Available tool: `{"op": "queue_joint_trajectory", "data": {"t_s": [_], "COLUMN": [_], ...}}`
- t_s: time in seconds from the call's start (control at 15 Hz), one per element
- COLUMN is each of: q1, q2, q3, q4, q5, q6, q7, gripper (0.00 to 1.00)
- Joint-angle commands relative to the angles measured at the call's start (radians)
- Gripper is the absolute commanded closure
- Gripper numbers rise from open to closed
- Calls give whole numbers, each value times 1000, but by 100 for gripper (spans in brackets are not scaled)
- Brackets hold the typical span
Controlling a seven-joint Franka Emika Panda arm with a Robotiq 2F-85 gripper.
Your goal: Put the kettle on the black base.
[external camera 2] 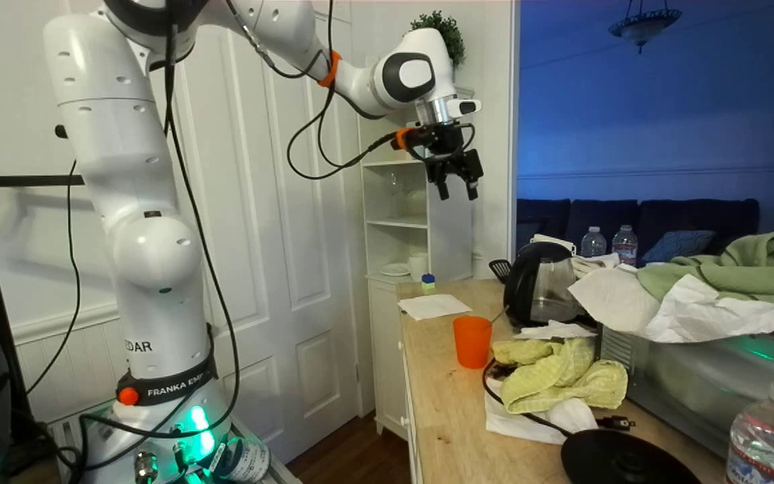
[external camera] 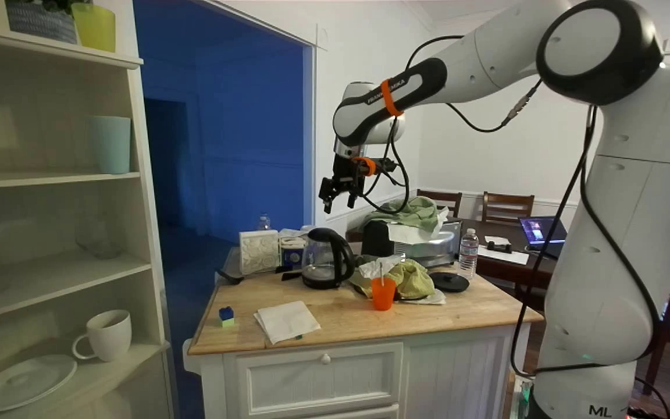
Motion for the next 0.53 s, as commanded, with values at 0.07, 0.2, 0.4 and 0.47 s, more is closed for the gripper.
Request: {"op": "queue_joint_trajectory", "data": {"t_s": [0.07,0.2,0.4,0.47], "q1": [-26,-51,-93,-105], "q2": [200,269,359,381], "q3": [-38,-38,-29,-25], "q4": [204,261,323,336], "q5": [103,152,209,220], "q6": [3,-6,-9,-7], "q7": [-128,-167,-206,-217], "gripper": [0,0,0,0]}}
